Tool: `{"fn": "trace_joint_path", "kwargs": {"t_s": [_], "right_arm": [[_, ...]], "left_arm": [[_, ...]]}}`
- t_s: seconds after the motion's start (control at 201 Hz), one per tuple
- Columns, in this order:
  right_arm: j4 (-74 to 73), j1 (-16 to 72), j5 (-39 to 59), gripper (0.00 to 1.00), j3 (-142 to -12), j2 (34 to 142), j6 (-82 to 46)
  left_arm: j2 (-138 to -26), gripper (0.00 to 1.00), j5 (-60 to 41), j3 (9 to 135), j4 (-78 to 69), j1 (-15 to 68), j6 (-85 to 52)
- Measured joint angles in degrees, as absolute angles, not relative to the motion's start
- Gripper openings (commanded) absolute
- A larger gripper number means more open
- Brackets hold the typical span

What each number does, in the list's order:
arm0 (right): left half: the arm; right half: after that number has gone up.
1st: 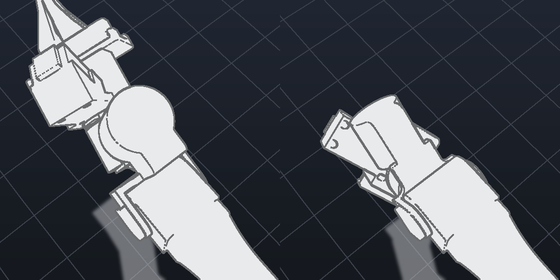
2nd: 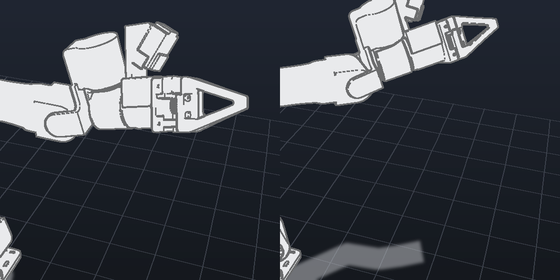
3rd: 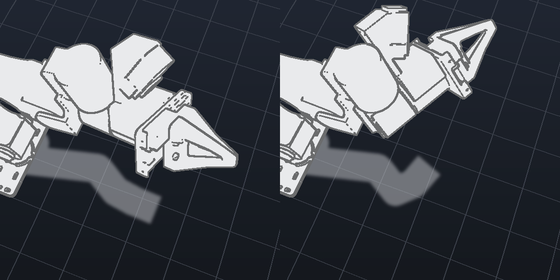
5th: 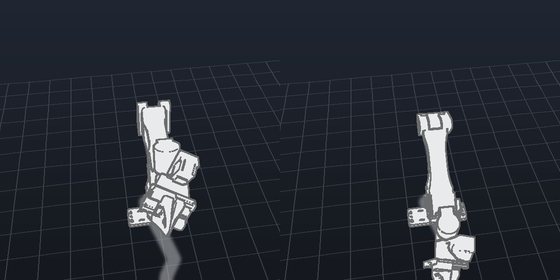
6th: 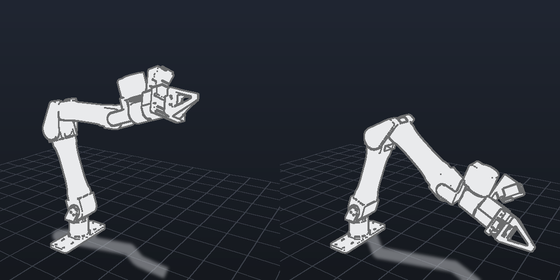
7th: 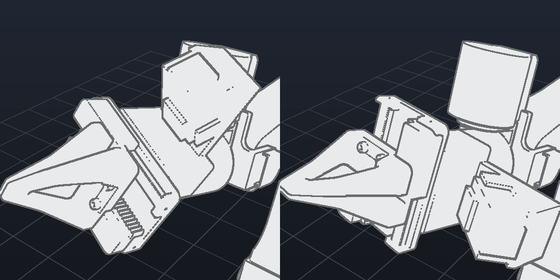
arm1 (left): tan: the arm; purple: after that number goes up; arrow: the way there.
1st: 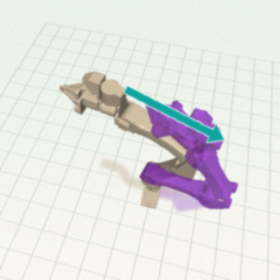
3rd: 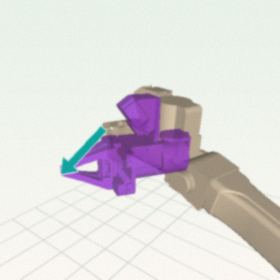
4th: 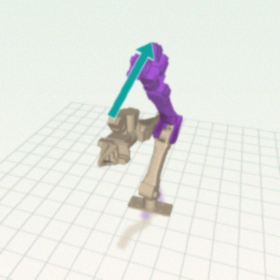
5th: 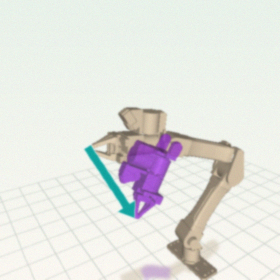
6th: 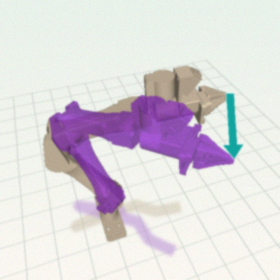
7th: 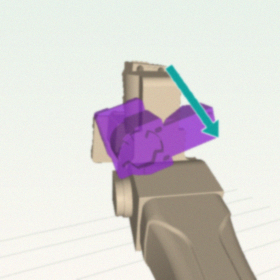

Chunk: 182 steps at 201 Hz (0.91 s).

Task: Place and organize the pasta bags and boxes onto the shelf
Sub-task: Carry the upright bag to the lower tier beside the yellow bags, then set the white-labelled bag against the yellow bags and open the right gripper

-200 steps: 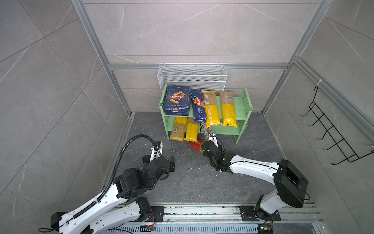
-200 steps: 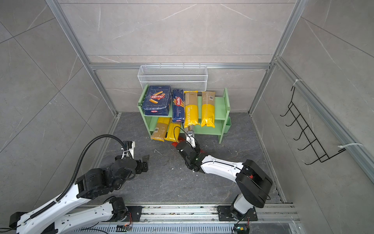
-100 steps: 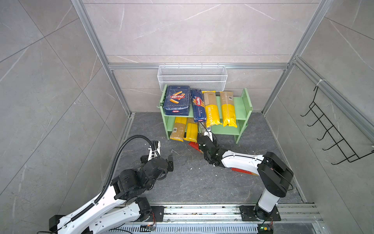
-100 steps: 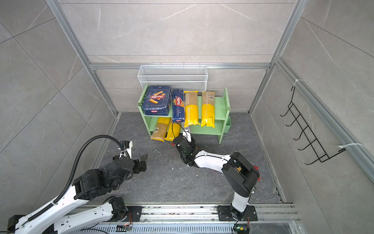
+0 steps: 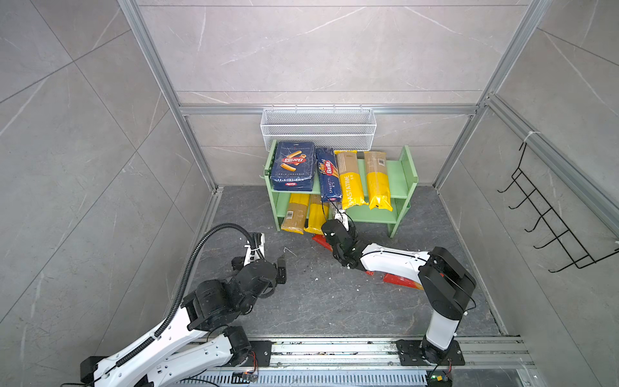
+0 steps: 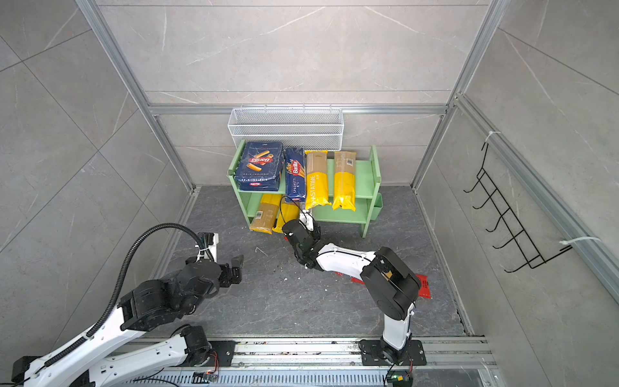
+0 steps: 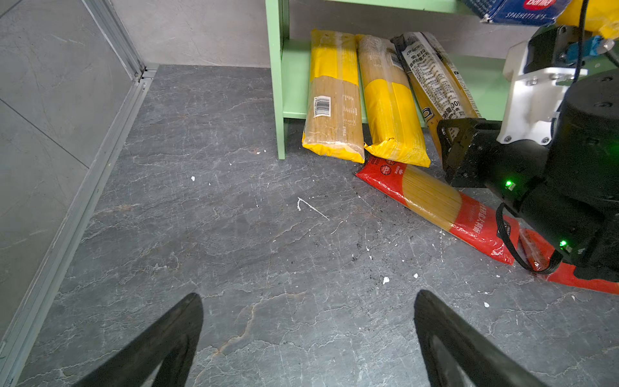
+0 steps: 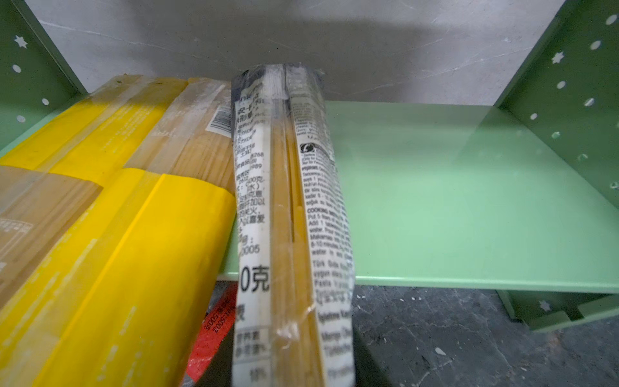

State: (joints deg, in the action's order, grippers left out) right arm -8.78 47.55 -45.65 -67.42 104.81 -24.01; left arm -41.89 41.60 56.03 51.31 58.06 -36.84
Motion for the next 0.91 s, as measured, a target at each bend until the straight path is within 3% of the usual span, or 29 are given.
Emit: {"fn": "trace_joint_path", "kwargs": {"t_s": [0.219, 0.657, 0.702, 0.906], "right_arm": [[-8.5, 47.5, -46.2, 0.75, -67.5, 104.8, -24.8], [-8.7, 47.5, -46.3, 0.87, -63.2, 98.8, -26.0], [-8.6, 47.5, -46.2, 0.99, -62.9, 98.3, -26.3], [-8.3, 47.5, -45.7, 0.99, -61.3, 95.8, -27.4]], "left_arm": [[-41.2, 1.00, 41.6, 56.0, 51.5, 58.1, -36.8], [-41.0, 1.00, 41.4, 56.0, 51.5, 58.1, -36.8], [-40.9, 1.00, 41.4, 56.0, 51.5, 58.1, -36.8], [-39.9, 1.00, 40.9, 56.0, 51.5, 58.1, -36.9]]}}
